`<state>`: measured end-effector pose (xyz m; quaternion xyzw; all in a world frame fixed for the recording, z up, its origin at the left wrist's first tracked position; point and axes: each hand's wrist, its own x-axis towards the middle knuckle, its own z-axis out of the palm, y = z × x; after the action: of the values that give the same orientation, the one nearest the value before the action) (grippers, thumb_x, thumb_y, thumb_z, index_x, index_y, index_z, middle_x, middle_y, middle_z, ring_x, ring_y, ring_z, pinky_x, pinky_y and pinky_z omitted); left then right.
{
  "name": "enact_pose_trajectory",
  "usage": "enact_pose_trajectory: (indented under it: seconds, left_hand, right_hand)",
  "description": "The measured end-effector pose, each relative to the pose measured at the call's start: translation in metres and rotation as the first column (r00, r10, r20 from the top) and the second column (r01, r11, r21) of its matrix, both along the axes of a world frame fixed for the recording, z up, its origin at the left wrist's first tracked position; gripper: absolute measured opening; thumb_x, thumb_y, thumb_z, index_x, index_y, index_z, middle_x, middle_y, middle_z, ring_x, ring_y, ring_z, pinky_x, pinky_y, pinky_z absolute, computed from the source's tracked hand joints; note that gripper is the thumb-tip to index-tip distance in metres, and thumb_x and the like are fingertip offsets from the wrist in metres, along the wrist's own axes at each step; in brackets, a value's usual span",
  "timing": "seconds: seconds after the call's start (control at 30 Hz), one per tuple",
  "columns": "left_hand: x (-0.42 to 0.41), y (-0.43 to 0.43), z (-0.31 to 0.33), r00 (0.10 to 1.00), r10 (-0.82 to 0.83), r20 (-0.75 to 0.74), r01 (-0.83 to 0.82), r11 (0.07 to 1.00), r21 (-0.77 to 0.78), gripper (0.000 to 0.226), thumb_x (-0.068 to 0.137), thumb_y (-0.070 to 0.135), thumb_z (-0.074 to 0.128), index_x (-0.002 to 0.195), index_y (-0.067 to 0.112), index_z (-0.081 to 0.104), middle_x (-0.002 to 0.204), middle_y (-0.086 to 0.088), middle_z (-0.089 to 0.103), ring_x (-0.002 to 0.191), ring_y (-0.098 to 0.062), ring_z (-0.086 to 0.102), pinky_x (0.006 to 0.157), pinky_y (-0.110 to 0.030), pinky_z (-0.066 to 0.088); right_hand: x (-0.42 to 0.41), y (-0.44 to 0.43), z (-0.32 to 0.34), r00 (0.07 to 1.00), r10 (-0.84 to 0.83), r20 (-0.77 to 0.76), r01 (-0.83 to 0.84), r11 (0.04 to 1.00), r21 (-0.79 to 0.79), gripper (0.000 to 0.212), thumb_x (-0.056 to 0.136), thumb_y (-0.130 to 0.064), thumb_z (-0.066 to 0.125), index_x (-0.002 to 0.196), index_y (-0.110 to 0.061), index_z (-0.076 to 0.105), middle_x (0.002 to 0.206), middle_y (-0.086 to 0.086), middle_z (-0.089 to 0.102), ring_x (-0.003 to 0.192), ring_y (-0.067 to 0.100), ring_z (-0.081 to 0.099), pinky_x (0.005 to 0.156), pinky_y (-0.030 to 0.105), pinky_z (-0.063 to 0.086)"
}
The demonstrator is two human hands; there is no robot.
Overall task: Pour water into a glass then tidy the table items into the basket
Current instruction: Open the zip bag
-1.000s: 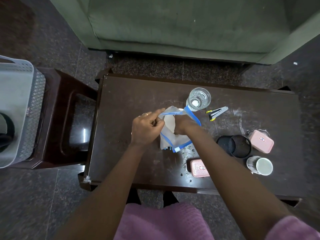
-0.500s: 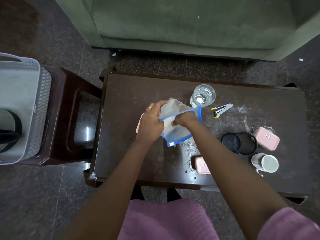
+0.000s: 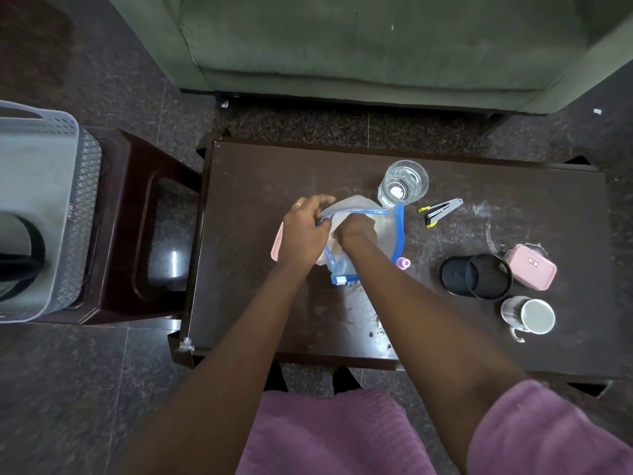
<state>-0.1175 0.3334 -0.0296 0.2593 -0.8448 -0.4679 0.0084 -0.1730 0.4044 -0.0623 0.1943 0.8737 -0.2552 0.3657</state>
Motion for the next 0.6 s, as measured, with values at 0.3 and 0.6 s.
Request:
enact_pose_trajectory:
  seconds: [0.3,0.6]
  left_hand:
    - [0.003,0.009,-0.005,0.999,0.005,0.043,-0.005,1.0,0.005,0.04,0.077,-0.007,0.053,0.109,0.01,0.068,0.08,-0.002,0.048,0.075,-0.014,0.046,0.071,-0.019,0.037]
    - [-0.008,0.023,-0.01,0.994,0.071,0.083,-0.07,0.997,-0.008,0.039,0.077,-0.002,0.053,0.108,0.014,0.067,0.082,-0.002,0.052,0.072,-0.014,0.045,0.061,-0.018,0.032]
  right_hand:
    - [-0.005,0.001,0.012,0.994,-0.098,-0.041,0.095,0.992,-0.078,0.021,0.086,-0.014,0.049,0.1,-0.006,0.063,0.114,0.013,0.066,0.103,0.031,0.064,0.092,0.037,0.052]
    - [-0.003,0.035,0.052,0.97,-0.055,-0.236,0.032,0.994,-0.1,0.023,0.082,-0.001,0.05,0.104,0.001,0.058,0.11,0.02,0.064,0.102,0.036,0.062,0.076,0.033,0.052]
